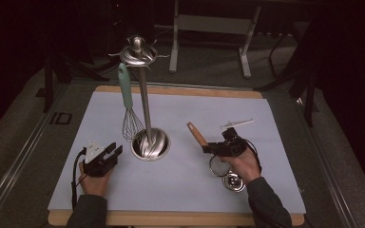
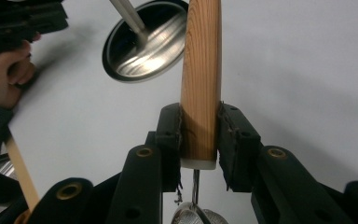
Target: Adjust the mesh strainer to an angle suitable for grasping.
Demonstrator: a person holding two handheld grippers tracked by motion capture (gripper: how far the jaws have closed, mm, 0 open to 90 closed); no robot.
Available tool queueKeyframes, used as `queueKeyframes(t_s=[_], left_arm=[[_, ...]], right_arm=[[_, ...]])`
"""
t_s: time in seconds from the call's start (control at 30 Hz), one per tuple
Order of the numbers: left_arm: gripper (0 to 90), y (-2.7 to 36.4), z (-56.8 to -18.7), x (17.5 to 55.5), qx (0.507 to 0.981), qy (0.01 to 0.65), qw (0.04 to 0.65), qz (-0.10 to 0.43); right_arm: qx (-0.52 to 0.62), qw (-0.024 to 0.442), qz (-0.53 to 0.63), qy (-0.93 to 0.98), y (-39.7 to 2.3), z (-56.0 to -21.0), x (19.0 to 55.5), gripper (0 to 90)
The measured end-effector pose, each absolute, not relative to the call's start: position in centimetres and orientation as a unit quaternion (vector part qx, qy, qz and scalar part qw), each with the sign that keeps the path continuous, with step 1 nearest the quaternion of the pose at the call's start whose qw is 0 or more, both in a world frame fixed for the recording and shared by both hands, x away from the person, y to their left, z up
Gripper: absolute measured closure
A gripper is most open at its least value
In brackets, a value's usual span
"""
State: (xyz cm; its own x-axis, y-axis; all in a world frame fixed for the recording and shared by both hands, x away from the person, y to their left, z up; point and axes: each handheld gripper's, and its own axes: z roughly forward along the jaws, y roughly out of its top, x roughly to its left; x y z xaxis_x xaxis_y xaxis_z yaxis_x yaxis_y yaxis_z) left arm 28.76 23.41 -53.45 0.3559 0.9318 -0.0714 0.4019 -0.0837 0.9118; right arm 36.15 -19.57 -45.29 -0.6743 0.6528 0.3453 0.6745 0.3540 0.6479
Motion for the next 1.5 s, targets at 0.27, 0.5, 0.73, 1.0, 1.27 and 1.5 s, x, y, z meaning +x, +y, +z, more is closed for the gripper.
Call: queueKeyframes(t_s=[0.27,0.5,0.73,1.0,1.27,1.5], left_arm=[[66.9,23.4,-53.5,28.8,0.679,0.493,0.465,0.284],[66.6,23.4,-53.5,28.8,0.68,0.493,0.464,0.283],[66.6,23.3,-53.5,28.8,0.682,0.492,0.463,0.282],[66.6,23.3,-53.5,28.8,0.681,0.491,0.463,0.283],[66.6,23.3,-53.5,28.8,0.682,0.49,0.462,0.283],[66.6,23.2,-53.5,28.8,0.683,0.49,0.462,0.283]], right_arm=[[-0.386,0.014,-0.416,-0.823,-19.6,-44.0,36.5,71.0],[-0.359,0.007,-0.432,-0.828,-19.4,-42.6,36.6,71.0],[-0.346,0.001,-0.442,-0.827,-19.1,-41.5,36.6,71.0],[-0.327,-0.008,-0.459,-0.826,-18.6,-39.9,36.4,71.0],[-0.313,-0.019,-0.466,-0.827,-18.2,-38.5,36.3,71.0],[-0.304,-0.027,-0.475,-0.825,-18.0,-37.5,36.2,71.0]])
